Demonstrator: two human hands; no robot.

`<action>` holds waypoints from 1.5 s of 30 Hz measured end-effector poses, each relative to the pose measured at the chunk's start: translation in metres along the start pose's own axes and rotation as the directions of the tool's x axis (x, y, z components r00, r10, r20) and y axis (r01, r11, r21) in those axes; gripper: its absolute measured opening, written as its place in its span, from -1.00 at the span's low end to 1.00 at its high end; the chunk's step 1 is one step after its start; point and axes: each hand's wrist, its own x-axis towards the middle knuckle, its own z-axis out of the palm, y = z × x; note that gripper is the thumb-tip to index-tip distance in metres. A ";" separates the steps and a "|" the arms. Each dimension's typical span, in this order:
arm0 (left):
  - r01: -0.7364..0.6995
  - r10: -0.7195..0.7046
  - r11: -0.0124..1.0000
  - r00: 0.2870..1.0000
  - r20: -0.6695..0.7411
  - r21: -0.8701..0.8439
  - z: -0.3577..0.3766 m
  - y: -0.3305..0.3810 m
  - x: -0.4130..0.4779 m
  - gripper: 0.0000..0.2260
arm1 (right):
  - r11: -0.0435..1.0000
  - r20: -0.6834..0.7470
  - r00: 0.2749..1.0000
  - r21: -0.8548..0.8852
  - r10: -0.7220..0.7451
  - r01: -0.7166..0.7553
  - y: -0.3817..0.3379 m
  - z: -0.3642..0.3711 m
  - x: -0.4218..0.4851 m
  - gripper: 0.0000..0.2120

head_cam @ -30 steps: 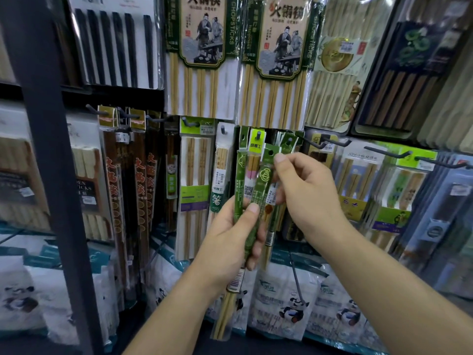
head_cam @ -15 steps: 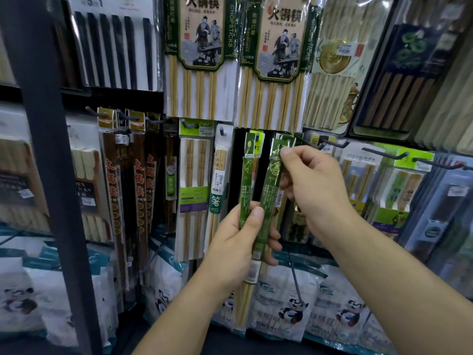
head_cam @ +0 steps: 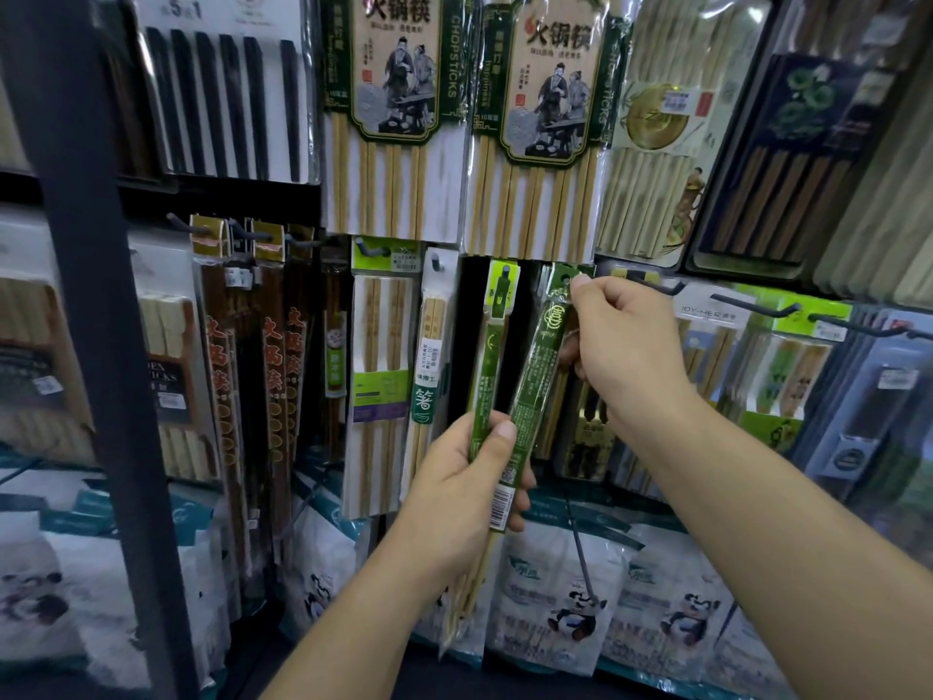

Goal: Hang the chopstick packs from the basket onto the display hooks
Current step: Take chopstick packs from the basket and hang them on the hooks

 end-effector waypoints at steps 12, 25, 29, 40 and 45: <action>-0.093 0.117 0.974 0.988 -0.105 0.207 -0.008 -0.004 0.005 -0.66 | 0.996 -0.031 0.999 -0.091 -0.028 0.025 0.010 0.000 -0.001 -0.61; -0.067 0.069 0.997 0.995 0.076 -0.024 -0.006 0.008 -0.005 -0.69 | 0.992 0.218 0.974 0.126 -0.056 0.029 -0.001 0.000 -0.030 -0.79; -0.096 0.097 0.995 0.993 0.069 -0.021 0.001 0.012 -0.005 -0.71 | 0.991 0.213 0.975 0.130 -0.058 0.030 -0.001 -0.001 -0.028 -0.78; -0.149 0.153 0.984 0.987 -0.040 0.102 0.004 -0.005 0.008 -0.79 | 0.999 0.014 0.999 0.011 -0.042 0.042 0.003 -0.004 -0.007 -0.61; -0.182 0.191 0.967 0.981 -0.031 0.178 0.001 -0.008 0.010 -0.75 | 0.999 -0.023 0.999 0.003 -0.032 0.032 0.007 -0.001 -0.004 -0.62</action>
